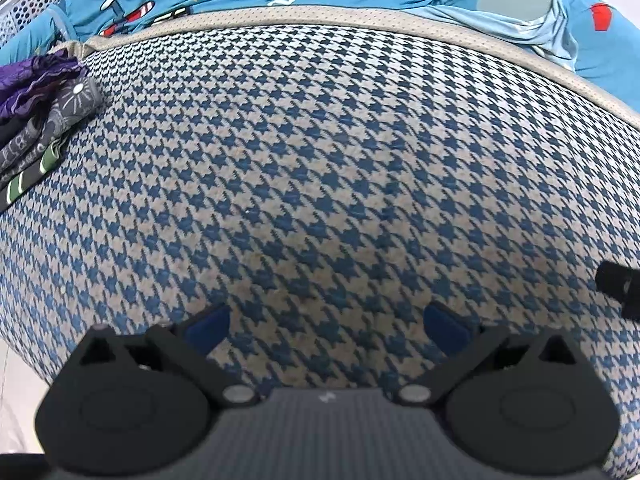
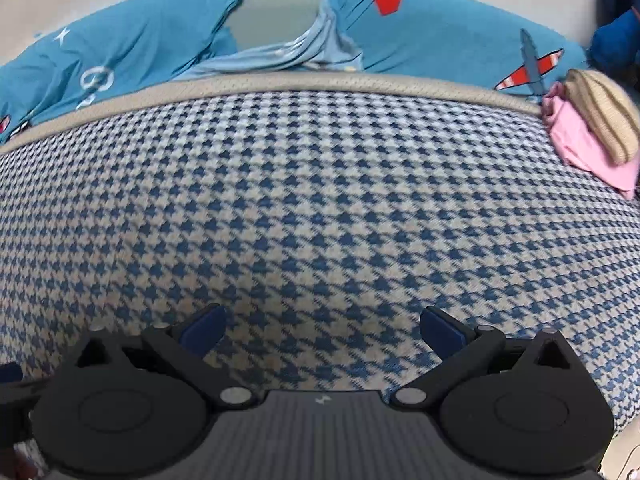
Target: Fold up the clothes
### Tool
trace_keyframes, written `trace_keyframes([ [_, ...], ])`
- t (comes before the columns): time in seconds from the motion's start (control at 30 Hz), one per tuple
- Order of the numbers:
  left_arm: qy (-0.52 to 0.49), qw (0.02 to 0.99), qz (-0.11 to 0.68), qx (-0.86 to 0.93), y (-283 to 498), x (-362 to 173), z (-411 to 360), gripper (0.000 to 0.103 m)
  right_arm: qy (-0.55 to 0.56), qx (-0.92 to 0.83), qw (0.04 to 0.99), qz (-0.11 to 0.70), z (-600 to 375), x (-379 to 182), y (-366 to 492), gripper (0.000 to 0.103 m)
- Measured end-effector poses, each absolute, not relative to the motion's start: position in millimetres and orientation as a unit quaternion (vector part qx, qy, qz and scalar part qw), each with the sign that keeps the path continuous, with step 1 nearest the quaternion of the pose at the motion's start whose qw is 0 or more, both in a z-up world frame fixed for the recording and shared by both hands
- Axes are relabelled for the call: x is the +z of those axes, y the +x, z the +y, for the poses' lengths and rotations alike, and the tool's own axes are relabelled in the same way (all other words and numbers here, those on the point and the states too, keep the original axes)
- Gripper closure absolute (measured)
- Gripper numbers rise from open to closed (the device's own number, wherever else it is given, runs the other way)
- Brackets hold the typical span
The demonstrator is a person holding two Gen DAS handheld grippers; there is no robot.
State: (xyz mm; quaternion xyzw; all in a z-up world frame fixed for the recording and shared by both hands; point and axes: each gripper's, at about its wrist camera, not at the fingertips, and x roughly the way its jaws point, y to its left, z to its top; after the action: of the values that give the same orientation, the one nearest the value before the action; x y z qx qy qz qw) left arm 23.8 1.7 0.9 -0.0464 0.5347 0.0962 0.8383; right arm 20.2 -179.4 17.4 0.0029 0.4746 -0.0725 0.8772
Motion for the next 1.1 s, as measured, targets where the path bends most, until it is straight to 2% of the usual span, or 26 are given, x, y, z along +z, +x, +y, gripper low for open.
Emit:
trace_keyframes([
  [1.1, -0.05, 0.832, 0.543, 0.1, 27, -3, 5, 0.0, -0.007, -0.046, 0.873, 0.485, -171, 11, 31, 0.0],
])
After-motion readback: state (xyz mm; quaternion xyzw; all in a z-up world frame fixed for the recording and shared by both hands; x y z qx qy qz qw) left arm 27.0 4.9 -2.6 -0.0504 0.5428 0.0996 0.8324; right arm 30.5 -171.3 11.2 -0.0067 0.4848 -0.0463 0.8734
